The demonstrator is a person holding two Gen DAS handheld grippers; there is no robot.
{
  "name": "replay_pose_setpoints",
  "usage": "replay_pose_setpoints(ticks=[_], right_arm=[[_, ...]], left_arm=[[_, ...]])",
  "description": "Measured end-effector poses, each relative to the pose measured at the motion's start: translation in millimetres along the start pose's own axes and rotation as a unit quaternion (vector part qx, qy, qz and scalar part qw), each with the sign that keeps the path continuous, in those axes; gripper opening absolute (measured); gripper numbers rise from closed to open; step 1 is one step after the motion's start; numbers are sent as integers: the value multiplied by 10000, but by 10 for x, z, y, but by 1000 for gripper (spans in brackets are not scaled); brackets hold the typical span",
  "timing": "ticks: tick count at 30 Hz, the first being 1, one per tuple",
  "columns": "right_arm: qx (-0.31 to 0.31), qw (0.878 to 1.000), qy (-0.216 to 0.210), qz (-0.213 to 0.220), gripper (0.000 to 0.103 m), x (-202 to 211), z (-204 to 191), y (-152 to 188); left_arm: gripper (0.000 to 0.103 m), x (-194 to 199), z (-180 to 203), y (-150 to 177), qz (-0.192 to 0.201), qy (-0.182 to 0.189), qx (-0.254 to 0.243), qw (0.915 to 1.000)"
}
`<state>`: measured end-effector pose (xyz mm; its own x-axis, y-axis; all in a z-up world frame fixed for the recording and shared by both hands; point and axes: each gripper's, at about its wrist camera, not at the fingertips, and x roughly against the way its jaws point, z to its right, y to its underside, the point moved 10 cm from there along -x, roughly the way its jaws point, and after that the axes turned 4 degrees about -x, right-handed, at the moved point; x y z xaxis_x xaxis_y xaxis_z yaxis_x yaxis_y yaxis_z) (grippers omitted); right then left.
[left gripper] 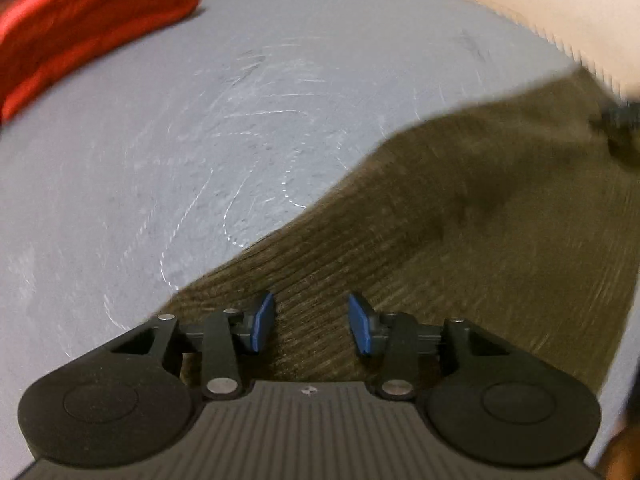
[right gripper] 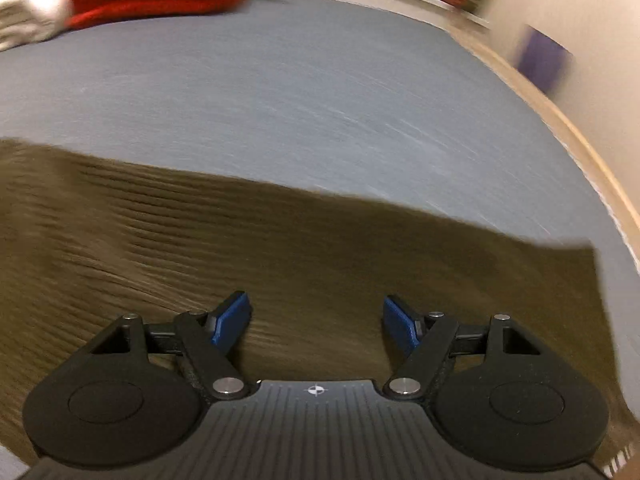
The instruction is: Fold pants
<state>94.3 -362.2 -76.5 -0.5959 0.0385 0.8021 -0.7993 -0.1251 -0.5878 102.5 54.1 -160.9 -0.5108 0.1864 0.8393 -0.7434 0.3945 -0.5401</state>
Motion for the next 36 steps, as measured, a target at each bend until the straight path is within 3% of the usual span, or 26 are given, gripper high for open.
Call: replay_pose_setpoints(ticks=[4,7,8,9,11,13,15,16,19,24,27,28,30,31,34,36], right_arm=[[-1307,9896,598,-96,75,30,949,288],[-2493,9605,1225,185,75,202,1749,542],[-2947,9450,1378,326,75,285,2017,636],[-3530,9219,1508,516,75,398,2319,748],[-4489,8775,1468,833,75,572,2727,942],[-5228,8363,1285,1041,75,674,2994,1116],[-5604,8150,988,1092,75,687,3075,1247],[-5718,8082,939,1056,75,676,3078,1292],[-5839,8016,892,922,75,602,3055,1342],[-6064,7906,499,684,76,341,2958,1334],[-5973,7962,604,760,75,332,2949,1317],[-5948,7974,644,788,71,322,2952,1305],[-5880,8014,738,810,47,314,2941,1283],[-5870,8018,777,810,40,300,2944,1284],[-5930,7966,785,875,28,262,2981,1314],[-6109,7824,746,952,23,308,2973,1311]], left_arm=[[46,105,-53,-34,-62,-265,226,9994],[46,224,60,-86,100,-330,-15,9994],[46,258,101,-101,153,-248,-1,9996],[46,281,143,-109,198,-147,30,9997],[47,308,249,-131,256,90,45,9996],[56,223,337,-84,66,298,22,9995],[63,-19,402,111,-492,226,-247,9982],[65,-28,442,105,-335,161,-519,9980],[64,-23,395,77,-400,237,-260,9986],[65,-37,424,76,-336,142,-441,9984],[66,-35,425,94,-314,149,-465,9983],[66,-17,417,92,-304,140,-488,9982],[67,-24,414,91,-295,136,-516,9981],[67,-1,425,86,-297,139,-510,9982],[69,11,435,86,-293,125,-522,9981],[70,8,438,91,-288,101,-542,9981]])
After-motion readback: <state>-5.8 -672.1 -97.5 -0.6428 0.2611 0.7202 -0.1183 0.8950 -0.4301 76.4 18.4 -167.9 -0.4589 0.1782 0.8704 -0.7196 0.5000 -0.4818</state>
